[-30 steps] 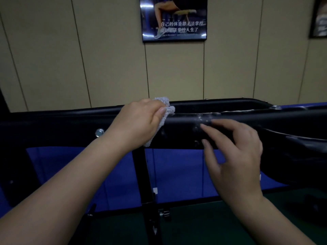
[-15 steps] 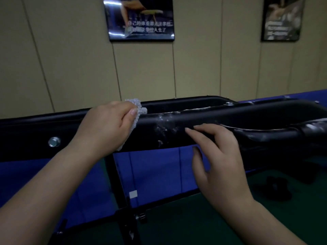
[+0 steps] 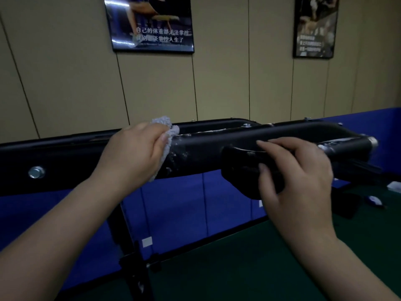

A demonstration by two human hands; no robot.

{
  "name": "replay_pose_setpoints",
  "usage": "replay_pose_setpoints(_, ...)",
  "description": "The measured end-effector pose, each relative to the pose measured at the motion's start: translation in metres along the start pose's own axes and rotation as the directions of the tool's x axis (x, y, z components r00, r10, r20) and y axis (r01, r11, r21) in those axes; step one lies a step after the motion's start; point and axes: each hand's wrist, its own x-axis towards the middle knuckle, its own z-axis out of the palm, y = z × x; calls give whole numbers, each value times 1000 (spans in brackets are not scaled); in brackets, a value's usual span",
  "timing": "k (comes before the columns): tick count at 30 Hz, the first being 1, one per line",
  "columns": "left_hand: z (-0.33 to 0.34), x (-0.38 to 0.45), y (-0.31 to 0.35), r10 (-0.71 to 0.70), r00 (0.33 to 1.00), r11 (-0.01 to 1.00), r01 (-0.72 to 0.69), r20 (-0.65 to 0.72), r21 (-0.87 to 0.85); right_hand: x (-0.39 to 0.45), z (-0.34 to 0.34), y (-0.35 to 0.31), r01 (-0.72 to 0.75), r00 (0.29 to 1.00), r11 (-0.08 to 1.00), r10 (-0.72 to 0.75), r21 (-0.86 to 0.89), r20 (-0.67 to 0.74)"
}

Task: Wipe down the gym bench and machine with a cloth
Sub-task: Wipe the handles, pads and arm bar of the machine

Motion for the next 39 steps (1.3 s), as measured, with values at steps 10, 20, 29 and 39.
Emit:
replay_pose_setpoints(10,28,30,61,47,996,998,-50,73,34,18,-21,51,87,996,995,-88,44,28)
replay_pose_setpoints(20,29,54,89,76,970,992,-50,232,-117,19,-18,70,121,984,961,-150,250,99)
replay_pose_setpoints(29,33,-36,82,49,997,984,-58,60,166,16,-8,76,164,983,935,-182,315,29)
replay_pose_setpoints(39,-20,-49,98,-368,901,923,384,-228,28,15,-3,80,208,976,908,-215,364,-21)
